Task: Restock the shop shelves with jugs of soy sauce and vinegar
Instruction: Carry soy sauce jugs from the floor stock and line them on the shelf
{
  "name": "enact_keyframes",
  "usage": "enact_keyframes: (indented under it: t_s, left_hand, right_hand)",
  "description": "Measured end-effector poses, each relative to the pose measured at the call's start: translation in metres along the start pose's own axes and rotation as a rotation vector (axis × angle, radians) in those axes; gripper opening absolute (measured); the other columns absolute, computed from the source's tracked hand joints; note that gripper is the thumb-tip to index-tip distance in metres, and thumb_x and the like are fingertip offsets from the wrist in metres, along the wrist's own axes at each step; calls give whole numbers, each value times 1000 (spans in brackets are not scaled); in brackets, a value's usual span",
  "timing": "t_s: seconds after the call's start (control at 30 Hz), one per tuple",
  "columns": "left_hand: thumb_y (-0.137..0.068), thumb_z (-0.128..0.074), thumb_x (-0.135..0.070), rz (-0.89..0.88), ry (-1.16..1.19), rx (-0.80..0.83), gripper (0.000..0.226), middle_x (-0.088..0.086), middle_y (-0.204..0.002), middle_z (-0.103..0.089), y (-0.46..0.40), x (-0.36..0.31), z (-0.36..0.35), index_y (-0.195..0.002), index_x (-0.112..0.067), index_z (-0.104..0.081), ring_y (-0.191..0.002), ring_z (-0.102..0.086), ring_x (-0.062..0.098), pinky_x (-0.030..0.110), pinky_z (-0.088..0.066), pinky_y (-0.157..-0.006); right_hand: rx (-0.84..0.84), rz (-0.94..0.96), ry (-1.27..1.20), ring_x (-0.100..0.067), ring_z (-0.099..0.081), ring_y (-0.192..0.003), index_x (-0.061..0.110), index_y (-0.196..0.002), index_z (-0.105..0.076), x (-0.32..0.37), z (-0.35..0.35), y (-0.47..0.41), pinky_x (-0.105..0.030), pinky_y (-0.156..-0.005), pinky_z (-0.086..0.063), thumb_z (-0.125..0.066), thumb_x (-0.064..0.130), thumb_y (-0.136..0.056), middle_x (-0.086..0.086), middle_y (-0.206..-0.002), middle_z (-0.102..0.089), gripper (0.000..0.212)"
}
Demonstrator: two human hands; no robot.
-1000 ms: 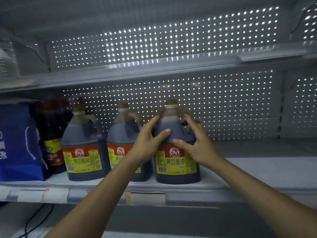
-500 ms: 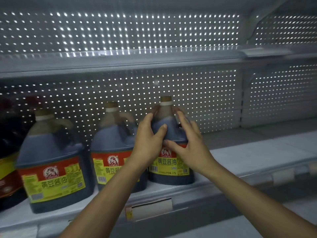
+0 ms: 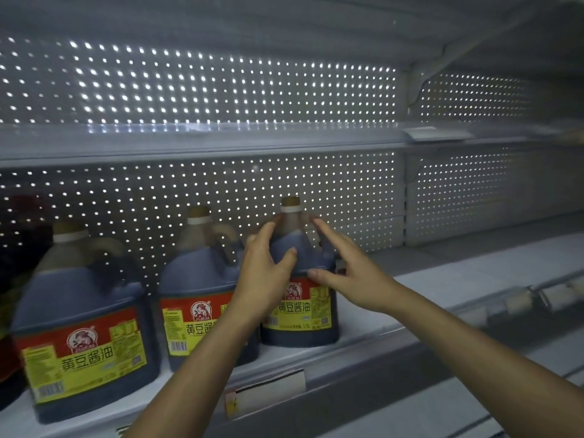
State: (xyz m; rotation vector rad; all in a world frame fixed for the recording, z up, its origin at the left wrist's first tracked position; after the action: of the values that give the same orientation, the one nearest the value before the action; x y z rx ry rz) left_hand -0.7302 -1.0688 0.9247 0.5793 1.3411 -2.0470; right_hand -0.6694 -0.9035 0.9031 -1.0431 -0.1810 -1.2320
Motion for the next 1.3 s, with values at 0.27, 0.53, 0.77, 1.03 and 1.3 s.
enact_keyframes:
  t_s: [0.27, 0.53, 0.77, 1.03, 1.3]
  left_hand:
    - [-91, -62, -20, -256, -262, -5, 39, -4, -130, -59, 71, -61, -26, -130, -23, -62, -123, -57, 21, 44, -49, -101]
    - [-98, -56, -28, -423, -424, 345, 40, 4, -131, -64, 152, -197, -239, -138, -26, -56, -119, -58, 31, 46, -49, -94]
    - [-98, -51, -23, -668, -370, 677, 40, 9, -122, -69, 263, -330, -445, -137, -21, -56, -102, -66, 33, 42, -56, -76]
    - [-99, -50, -29, -1016, -426, 972, 39, 12, -125, -64, 401, -430, -628, -137, -20, -48, -111, -62, 35, 42, -47, -82]
    - [-98, -52, -32, -1188, -218, 1147, 36, 14, -116, -67, 495, -484, -822, -131, -19, -50, -104, -64, 37, 44, -53, -80]
  right_hand:
    - [42, -14, 306, 0, -51, -122, 42, -145, -49, -6, 95, 98, -26, -101, -45, -64, 41, -100, 18, -133, -47, 47]
    - [118, -124, 916, -20, -55, -119, 32, -141, -51, -60, 248, 287, -43, -94, -50, -55, 41, -103, 5, -132, -52, 39]
    - [180, -490, 1134, -29, -54, -124, 28, -148, -43, -115, 369, 488, -46, -95, -46, -52, 37, -104, -2, -137, -55, 46]
    - [158, -872, 1176, -32, -59, -120, 28, -142, -44, -167, 466, 675, -43, -91, -46, -53, 35, -100, -4, -133, -59, 43]
    - [147, -1145, 1152, -35, -61, -110, 22, -135, -48, -267, 543, 800, -47, -87, -51, -52, 36, -97, -8, -121, -62, 40]
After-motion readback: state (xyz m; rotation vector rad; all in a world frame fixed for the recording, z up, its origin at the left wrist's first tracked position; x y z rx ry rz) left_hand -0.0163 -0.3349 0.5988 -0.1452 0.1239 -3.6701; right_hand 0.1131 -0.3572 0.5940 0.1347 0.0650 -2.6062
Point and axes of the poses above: each hand's wrist, its own y-axis away from the middle knuckle, its own z-axis out of the back of the hand, x = y × z, the point moved 8 cm from there along -y, towards the middle knuckle
